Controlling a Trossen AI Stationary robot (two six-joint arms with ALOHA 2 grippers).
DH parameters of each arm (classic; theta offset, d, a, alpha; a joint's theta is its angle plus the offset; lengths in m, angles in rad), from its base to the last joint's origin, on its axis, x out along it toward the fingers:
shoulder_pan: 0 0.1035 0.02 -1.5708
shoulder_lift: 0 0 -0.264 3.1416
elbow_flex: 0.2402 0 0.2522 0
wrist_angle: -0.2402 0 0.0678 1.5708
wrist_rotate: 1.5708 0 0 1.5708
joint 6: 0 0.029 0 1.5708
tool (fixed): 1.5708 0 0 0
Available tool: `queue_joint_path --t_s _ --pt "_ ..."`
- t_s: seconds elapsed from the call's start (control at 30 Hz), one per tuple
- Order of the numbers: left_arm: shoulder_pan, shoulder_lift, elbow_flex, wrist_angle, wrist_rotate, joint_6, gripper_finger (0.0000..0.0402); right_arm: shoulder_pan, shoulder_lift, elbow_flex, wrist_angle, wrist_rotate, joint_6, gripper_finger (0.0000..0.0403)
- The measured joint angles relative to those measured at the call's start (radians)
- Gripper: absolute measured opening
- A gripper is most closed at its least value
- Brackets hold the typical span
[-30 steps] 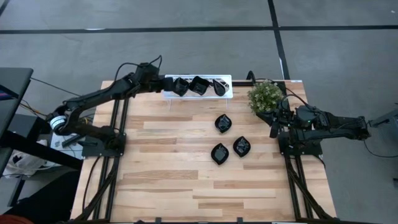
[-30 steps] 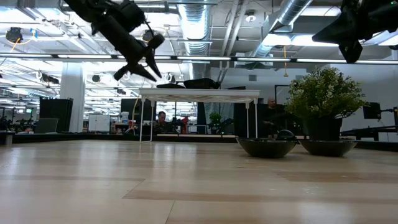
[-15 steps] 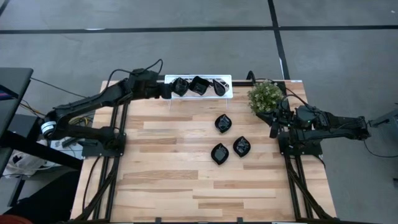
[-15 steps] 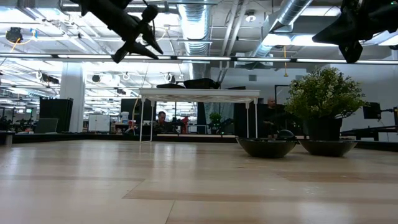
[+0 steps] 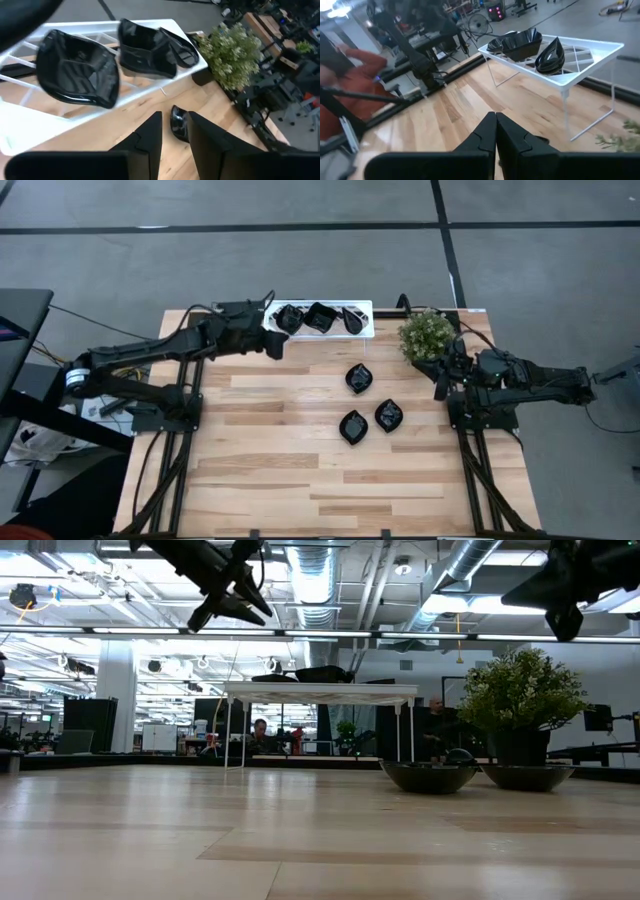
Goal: Pick & Place Mini shaped plates
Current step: Stack the leaf-shaped plate on top of the other leaf-shaped plates on the shelf
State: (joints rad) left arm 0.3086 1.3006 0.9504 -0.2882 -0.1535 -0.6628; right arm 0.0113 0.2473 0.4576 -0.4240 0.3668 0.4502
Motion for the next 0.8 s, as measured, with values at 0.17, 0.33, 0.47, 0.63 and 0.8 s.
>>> queue_joint_path --t_s 0.17,0.33,0.47,0.63,0.8 --pt "-0.078 0.0 0.0 0.01 -0.064 0.065 0.0092 0.0 0.0 0.0 0.002 -0.006 0.083 0.0001" --pt "-0.153 0.0 -0.012 0.082 -0.135 0.137 0.0092 0.001 0.0 0.0 0.002 -0.087 0.078 0.0001" --pt "-0.197 0.0 -0.089 0.281 -0.145 0.164 0.0092 0.001 0.0 0.0 0.002 -0.165 0.075 0.0001" --pt "-0.232 0.0 -0.203 0.453 -0.146 0.165 0.0092 0.002 0.0 0.0 0.002 -0.213 0.075 0.0001" --pt "-0.265 0.0 -0.289 0.495 -0.146 0.161 0.0092 0.002 0.002 0.0 -0.002 -0.226 0.075 0.0001"
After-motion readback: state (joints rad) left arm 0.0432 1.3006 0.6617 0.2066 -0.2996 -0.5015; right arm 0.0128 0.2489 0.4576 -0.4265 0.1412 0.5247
